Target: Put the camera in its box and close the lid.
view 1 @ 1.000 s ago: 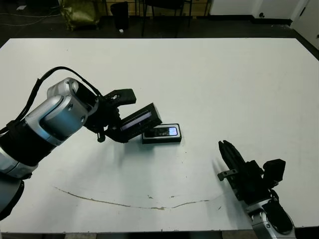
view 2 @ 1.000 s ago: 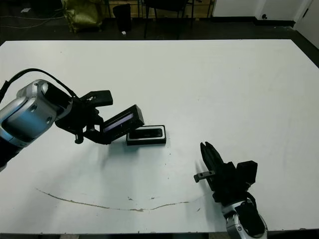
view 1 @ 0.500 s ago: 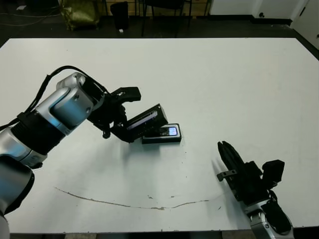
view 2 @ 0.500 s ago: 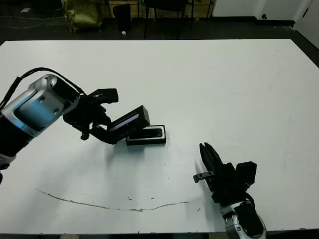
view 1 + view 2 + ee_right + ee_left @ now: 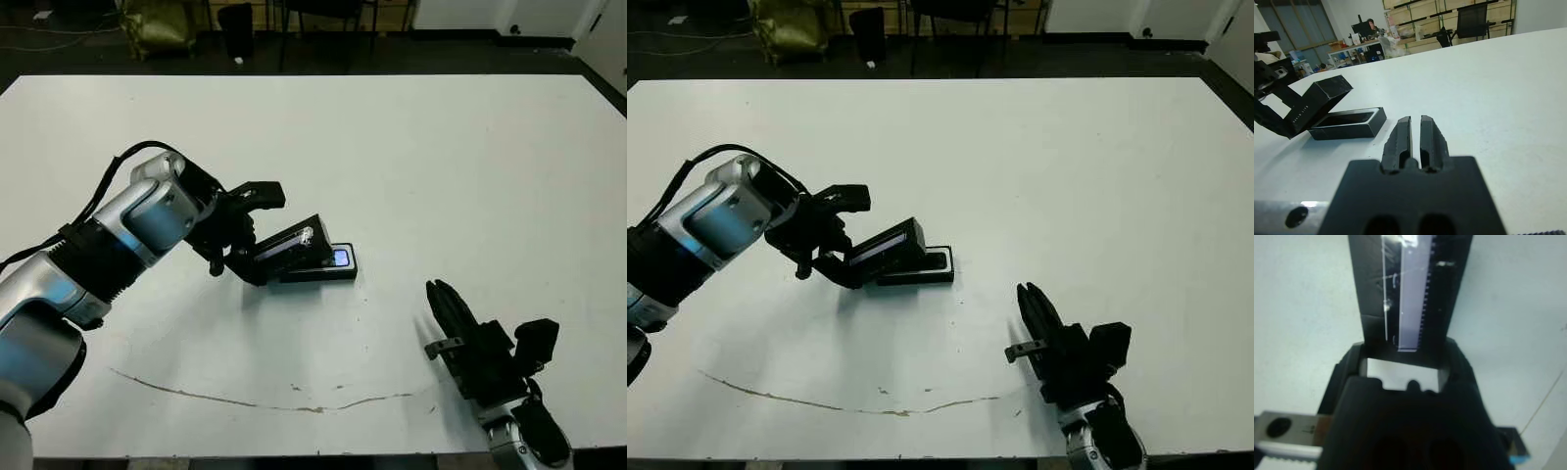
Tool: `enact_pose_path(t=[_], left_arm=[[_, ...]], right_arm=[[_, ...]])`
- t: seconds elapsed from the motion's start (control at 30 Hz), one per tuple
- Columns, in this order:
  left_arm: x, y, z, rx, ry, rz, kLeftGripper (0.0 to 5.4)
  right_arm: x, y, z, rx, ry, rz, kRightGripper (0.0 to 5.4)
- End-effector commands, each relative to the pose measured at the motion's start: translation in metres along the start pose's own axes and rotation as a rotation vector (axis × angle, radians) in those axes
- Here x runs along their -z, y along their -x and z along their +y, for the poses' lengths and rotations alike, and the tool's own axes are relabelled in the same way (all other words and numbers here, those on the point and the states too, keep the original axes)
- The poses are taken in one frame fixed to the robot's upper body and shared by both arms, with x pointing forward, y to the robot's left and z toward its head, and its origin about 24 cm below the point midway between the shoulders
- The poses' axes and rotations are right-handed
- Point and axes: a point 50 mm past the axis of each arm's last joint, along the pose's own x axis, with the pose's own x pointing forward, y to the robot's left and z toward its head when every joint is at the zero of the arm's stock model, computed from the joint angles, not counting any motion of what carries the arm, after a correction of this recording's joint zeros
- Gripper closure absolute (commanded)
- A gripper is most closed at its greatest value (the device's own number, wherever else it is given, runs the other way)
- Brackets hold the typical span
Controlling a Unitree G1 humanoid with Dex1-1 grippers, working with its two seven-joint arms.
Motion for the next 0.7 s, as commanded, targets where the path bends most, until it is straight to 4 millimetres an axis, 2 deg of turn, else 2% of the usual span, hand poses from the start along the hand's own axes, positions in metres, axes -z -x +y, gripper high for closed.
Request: enact_pose_path(t=[0.03, 0.27, 0.7], left_arm=[[0.0026, -0.0069, -0.0001, 0.005, 0.016, 0.02, 3.5], [-0.0005, -0.0116, -0.0019, 0.018, -0.056, 0.01, 3.5], [-0.0053, -0.0143, 0.0009, 0.017, -0.084, 0.044, 3.5]], right_arm=[[0.0023, 0.0029, -0.0006, 0.015, -0.018, 0.022, 5.4], [0.002, 0.0035, 0.0001, 0.021, 0.006, 0.026, 5.4], [0.0034, 0.0054, 0.0003, 0.018, -0.004, 0.02, 5.4]])
